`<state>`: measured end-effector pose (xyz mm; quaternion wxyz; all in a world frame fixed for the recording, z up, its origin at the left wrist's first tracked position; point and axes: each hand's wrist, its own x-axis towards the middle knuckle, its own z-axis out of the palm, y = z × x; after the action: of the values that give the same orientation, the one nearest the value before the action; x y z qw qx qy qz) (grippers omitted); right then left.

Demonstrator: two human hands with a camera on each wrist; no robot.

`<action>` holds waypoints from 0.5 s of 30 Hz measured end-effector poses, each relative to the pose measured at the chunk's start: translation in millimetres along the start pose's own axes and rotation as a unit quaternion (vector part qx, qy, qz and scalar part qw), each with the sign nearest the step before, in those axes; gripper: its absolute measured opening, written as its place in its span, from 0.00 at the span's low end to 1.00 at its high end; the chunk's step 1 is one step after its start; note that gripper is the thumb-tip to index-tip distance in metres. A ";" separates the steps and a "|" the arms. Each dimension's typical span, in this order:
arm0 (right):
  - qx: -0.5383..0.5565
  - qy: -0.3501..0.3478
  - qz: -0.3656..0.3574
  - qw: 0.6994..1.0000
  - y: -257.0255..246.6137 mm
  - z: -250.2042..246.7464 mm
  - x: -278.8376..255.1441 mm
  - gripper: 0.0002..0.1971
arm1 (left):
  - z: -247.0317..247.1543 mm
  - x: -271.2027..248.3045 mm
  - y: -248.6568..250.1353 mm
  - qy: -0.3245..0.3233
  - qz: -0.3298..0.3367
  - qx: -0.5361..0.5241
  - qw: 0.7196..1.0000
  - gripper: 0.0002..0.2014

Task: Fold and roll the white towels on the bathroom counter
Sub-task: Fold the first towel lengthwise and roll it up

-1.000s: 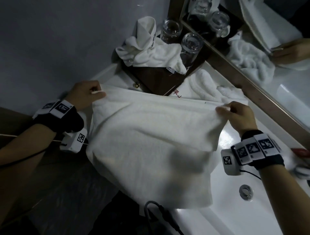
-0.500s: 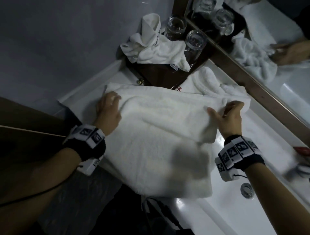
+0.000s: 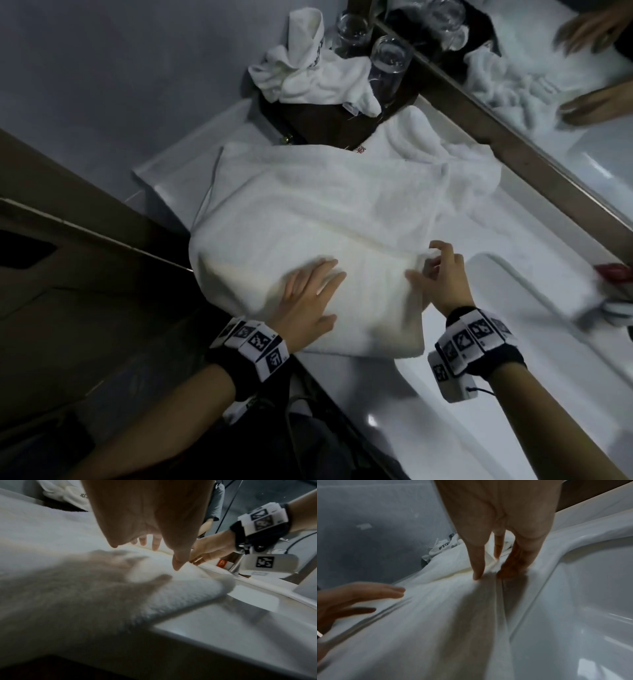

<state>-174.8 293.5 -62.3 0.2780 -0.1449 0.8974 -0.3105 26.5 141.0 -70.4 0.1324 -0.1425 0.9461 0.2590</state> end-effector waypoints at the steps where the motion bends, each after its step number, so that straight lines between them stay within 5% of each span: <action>1: -0.001 -0.011 0.006 1.000 -1.2 -1.1 -1.2 0.28 | 4.7 -4.5 4.7 0.001 -0.003 -0.005 1.000 0.35; 11: -0.022 -0.096 0.036 0.995 5.0 0.8 -26.5 0.11 | 35.0 -34.0 30.4 0.064 -0.047 -0.014 0.997 0.25; 15: 0.194 -0.141 0.023 0.971 17.3 -11.0 -45.3 0.13 | 43.7 -38.6 36.8 0.095 -0.069 -0.022 0.993 0.20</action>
<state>-146.4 331.6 -47.6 0.4313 -0.1097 0.7752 -0.4484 57.4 202.2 -77.5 0.0566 -0.2339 0.9365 0.2552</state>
